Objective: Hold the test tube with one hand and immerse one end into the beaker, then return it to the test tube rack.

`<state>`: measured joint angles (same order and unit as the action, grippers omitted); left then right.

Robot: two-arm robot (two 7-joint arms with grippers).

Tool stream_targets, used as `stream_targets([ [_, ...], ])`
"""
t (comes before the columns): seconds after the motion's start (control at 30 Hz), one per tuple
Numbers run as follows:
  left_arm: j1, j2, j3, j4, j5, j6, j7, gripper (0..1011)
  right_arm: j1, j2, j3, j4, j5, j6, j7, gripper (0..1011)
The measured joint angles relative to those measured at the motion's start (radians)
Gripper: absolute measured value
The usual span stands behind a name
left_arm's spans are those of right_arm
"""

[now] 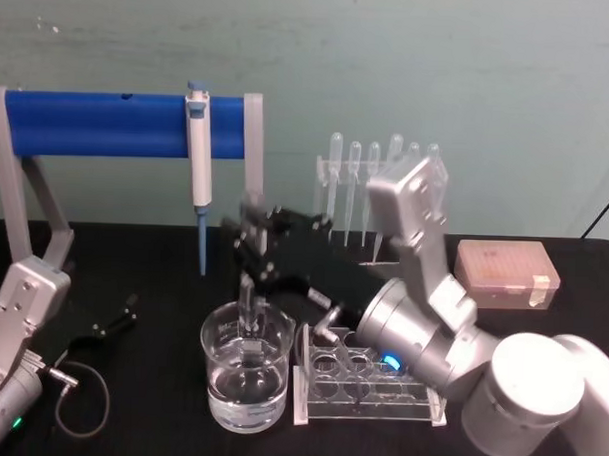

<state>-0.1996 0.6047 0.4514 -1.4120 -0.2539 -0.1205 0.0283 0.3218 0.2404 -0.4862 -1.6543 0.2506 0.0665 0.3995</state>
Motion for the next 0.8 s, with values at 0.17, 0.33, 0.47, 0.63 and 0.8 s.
stream_targets([
  [0.17,0.0,0.0,0.0,0.0,0.0,0.0,0.0,1000,0.0,0.019,0.022,-0.049,0.026,0.015,0.0,231],
  [0.33,0.0,0.0,0.0,0.0,0.0,0.0,0.0,1000,-0.027,0.059,0.056,-0.106,0.057,0.02,-0.006,231],
  [0.47,0.0,0.0,0.0,0.0,0.0,0.0,0.0,1000,-0.059,0.097,0.084,-0.142,0.07,0.022,-0.018,230],
  [0.63,0.0,0.0,0.0,0.0,0.0,0.0,0.0,1000,-0.113,0.149,0.128,-0.167,0.079,0.012,-0.033,230],
  [0.8,0.0,0.0,0.0,0.0,0.0,0.0,0.0,1000,-0.167,0.181,0.17,-0.164,0.086,-0.015,-0.048,230],
])
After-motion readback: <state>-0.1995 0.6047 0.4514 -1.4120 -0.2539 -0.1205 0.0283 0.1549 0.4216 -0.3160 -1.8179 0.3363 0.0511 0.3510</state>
